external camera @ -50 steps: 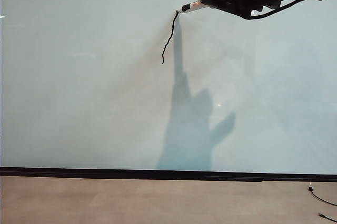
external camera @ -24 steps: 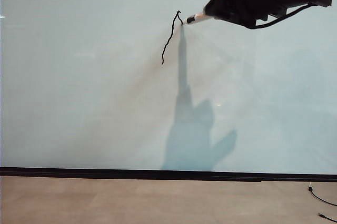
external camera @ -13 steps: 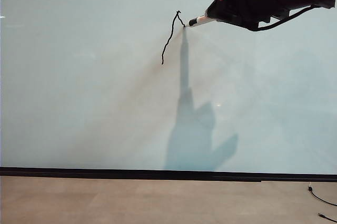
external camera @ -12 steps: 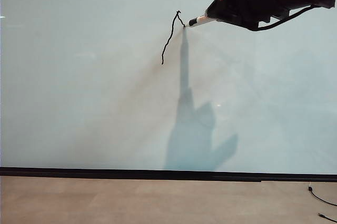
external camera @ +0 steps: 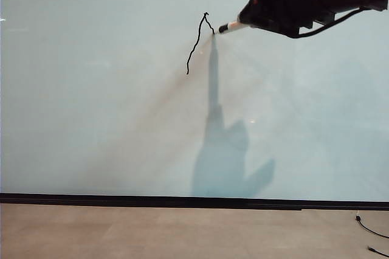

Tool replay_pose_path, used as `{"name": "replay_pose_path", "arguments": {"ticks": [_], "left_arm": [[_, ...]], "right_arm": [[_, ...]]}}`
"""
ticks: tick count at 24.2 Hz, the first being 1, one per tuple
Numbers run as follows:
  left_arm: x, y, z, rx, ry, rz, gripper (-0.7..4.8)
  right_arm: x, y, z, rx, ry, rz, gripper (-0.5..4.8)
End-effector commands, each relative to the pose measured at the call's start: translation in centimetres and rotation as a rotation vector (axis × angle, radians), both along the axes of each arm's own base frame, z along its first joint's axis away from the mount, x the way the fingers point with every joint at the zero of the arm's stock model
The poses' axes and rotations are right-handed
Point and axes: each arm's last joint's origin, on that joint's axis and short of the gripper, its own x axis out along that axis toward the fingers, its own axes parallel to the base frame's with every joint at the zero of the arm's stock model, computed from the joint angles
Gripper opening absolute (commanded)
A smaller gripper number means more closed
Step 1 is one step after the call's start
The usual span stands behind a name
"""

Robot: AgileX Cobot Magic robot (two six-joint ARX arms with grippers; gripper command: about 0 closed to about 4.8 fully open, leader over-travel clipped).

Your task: Pick up the pen on the shelf to the right of the whiteboard and write the letter A.

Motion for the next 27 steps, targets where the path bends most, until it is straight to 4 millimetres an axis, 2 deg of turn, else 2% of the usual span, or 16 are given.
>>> {"name": "replay_pose_path", "arguments": {"ticks": [1,13,27], "left_arm": [[0.0,0.0,0.2,0.004,-0.008,-0.005,-0.04],[0.0,0.0,0.2,0.004,-0.008,-0.004,-0.04],[0.0,0.0,0.2,0.004,-0.008,-0.005,-0.05]], "right_arm": [[-0.2,-0.3,-0.2,0.012,-0.002,-0.034,-0.05],[-1.0,-0.9,-1.5,0.015,0.013,-0.061,-0.05],[-0.9,-0.9,-1.7,0.011,0.022,-0.072,-0.05]]}}
